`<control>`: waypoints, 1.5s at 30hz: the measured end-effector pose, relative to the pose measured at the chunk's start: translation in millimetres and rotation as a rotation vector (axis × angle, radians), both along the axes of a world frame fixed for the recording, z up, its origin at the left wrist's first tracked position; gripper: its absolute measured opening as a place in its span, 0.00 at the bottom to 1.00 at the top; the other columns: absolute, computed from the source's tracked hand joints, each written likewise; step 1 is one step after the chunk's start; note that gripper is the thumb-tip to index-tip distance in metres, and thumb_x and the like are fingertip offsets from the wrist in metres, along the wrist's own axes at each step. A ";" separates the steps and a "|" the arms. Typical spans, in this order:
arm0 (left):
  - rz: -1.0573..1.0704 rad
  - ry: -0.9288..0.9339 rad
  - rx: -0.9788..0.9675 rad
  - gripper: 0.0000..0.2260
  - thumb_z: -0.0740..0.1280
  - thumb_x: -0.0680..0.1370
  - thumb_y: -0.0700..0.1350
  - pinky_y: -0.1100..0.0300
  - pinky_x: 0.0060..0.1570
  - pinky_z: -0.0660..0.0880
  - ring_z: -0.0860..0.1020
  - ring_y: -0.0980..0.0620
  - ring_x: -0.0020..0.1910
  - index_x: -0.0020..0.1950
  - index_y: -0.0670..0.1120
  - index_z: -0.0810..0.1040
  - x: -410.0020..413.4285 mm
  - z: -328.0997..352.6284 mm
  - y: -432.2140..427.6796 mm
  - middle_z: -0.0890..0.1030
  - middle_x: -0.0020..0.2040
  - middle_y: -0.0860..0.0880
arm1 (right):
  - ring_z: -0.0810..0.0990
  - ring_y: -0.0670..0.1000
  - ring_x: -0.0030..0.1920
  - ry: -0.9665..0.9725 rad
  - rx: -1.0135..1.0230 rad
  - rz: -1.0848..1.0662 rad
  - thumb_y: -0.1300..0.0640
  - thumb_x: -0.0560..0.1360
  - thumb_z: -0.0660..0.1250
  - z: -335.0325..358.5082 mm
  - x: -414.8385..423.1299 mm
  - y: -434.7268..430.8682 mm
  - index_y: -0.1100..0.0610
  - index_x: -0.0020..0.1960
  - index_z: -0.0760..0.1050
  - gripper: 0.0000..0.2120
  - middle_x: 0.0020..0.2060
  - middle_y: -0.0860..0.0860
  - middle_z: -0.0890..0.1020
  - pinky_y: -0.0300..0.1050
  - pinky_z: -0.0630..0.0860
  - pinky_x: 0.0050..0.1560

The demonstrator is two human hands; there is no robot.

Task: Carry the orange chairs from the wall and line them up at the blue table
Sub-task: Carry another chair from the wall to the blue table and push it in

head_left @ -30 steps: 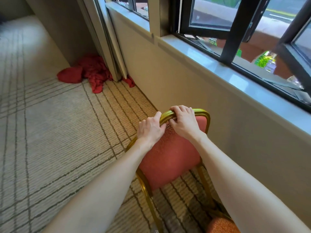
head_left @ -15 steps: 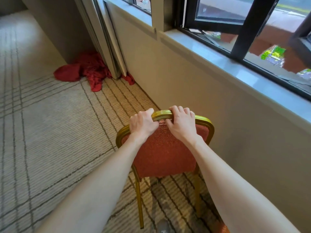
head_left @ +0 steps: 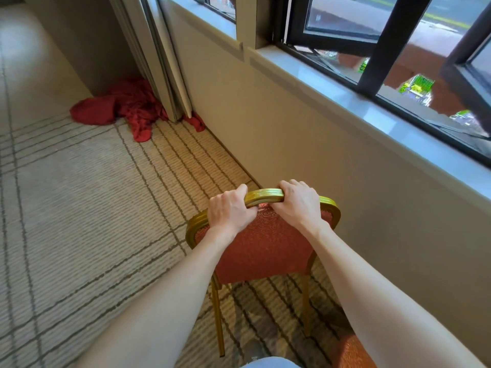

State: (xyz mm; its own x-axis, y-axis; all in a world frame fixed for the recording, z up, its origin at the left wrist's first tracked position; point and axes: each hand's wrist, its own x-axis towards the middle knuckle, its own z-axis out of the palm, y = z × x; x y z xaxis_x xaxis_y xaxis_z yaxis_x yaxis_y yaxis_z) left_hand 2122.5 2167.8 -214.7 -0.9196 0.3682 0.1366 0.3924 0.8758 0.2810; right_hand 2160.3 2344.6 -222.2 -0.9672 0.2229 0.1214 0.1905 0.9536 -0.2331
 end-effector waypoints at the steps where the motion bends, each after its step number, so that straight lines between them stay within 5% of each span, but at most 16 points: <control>1: 0.002 -0.011 -0.002 0.11 0.66 0.75 0.55 0.55 0.35 0.65 0.78 0.43 0.33 0.41 0.51 0.69 2.8 0.2 -1.0 0.74 0.32 0.53 | 0.75 0.53 0.38 -0.003 -0.006 0.011 0.38 0.73 0.63 0.4 2.3 1.9 0.51 0.39 0.71 0.16 0.34 0.46 0.75 0.48 0.71 0.38; 12: 0.084 -0.010 0.035 0.09 0.71 0.70 0.52 0.57 0.34 0.64 0.76 0.47 0.33 0.39 0.51 0.73 -4.0 -9.8 -1.7 0.74 0.33 0.56 | 0.78 0.55 0.27 0.087 0.103 0.116 0.38 0.73 0.57 -6.9 -5.8 13.3 0.52 0.35 0.68 0.18 0.26 0.48 0.77 0.44 0.67 0.29; 15: 0.129 0.011 0.048 0.06 0.72 0.68 0.50 0.58 0.35 0.63 0.78 0.47 0.35 0.38 0.51 0.76 -12.4 -9.1 2.3 0.78 0.34 0.54 | 0.74 0.53 0.23 0.188 0.072 0.131 0.43 0.71 0.65 -12.5 -16.8 15.7 0.52 0.32 0.65 0.17 0.22 0.47 0.73 0.41 0.62 0.25; 19: 0.155 -0.001 0.020 0.06 0.69 0.68 0.50 0.57 0.34 0.63 0.77 0.47 0.34 0.36 0.49 0.75 -23.5 -7.7 10.2 0.77 0.33 0.54 | 0.73 0.52 0.22 0.231 0.055 0.149 0.48 0.69 0.72 -18.8 -31.1 24.1 0.52 0.31 0.71 0.14 0.22 0.47 0.74 0.39 0.58 0.27; 23: 0.168 0.068 0.030 0.10 0.67 0.66 0.50 0.59 0.32 0.59 0.73 0.46 0.27 0.31 0.48 0.69 -39.7 -4.9 15.9 0.71 0.27 0.55 | 0.72 0.52 0.21 0.211 0.029 0.185 0.49 0.67 0.72 -16.1 -51.1 29.2 0.53 0.30 0.68 0.15 0.22 0.47 0.73 0.39 0.58 0.26; 38: 0.347 0.120 0.136 0.16 0.72 0.68 0.53 0.57 0.29 0.67 0.69 0.50 0.27 0.29 0.50 0.67 -77.2 48.6 -13.1 0.67 0.26 0.55 | 0.75 0.55 0.24 0.230 -0.032 0.433 0.47 0.61 0.74 50.2 -141.5 9.4 0.54 0.30 0.70 0.15 0.22 0.47 0.75 0.41 0.66 0.27; 45: 0.458 0.186 0.102 0.14 0.69 0.70 0.54 0.59 0.30 0.64 0.70 0.49 0.27 0.31 0.48 0.72 -119.6 60.8 -65.5 0.73 0.26 0.54 | 0.73 0.57 0.24 0.274 -0.073 0.599 0.45 0.64 0.70 63.2 -214.3 -47.2 0.52 0.30 0.63 0.18 0.22 0.48 0.74 0.41 0.62 0.29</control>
State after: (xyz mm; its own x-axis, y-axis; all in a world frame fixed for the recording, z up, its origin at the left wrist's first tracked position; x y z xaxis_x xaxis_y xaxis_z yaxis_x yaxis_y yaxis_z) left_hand 2002.9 2102.3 -153.9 -0.9403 -0.0908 0.3281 0.0261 0.9417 0.3356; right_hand 1946.0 2297.4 -159.0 -0.8629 -0.3268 0.3854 -0.4430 0.8562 -0.2658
